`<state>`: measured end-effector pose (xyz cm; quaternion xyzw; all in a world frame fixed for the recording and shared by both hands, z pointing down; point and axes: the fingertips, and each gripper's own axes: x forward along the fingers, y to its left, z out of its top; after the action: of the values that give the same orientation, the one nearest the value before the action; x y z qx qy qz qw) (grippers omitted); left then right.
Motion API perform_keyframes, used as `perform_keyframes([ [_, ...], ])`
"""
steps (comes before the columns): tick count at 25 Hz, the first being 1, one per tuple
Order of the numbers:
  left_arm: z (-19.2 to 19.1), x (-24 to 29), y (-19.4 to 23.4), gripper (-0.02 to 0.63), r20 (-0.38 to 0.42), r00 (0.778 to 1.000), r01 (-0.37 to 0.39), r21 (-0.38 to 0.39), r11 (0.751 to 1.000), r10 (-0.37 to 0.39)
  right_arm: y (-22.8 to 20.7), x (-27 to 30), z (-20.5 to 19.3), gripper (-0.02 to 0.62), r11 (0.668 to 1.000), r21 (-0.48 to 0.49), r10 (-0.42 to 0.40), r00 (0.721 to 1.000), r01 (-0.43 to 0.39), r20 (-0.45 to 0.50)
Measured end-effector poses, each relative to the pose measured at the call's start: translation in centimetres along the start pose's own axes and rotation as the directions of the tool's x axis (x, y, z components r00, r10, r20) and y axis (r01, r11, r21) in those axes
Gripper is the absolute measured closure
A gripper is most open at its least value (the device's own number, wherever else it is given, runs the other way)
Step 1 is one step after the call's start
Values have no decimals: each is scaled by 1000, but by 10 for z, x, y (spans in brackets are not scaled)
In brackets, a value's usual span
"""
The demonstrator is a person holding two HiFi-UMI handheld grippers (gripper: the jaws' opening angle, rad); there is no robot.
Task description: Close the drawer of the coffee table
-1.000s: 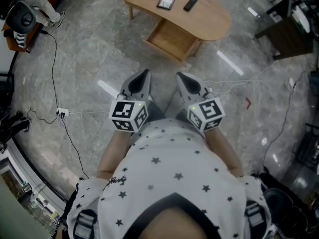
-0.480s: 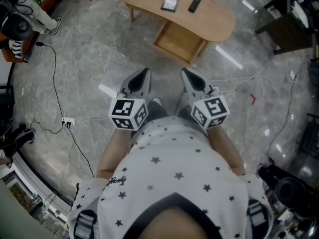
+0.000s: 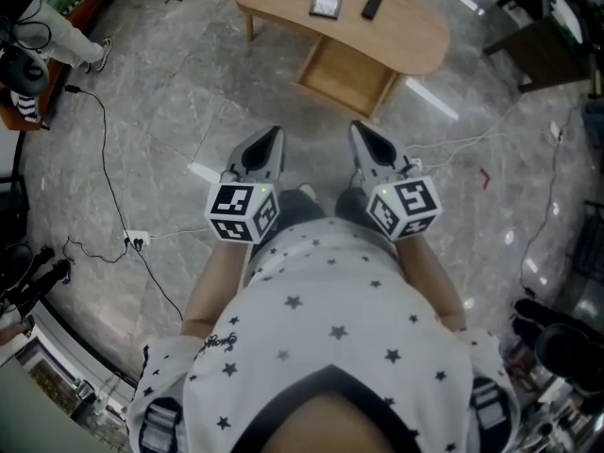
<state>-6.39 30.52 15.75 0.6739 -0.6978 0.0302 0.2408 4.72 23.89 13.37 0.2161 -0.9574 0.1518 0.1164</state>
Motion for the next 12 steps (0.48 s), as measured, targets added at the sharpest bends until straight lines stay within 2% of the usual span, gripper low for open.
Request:
perform_keyframes([
  [12, -9, -4, 23, 598, -18, 1000, -11, -25, 1000, 10, -16, -6, -8, 588, 996, 19, -92, 996, 93, -18],
])
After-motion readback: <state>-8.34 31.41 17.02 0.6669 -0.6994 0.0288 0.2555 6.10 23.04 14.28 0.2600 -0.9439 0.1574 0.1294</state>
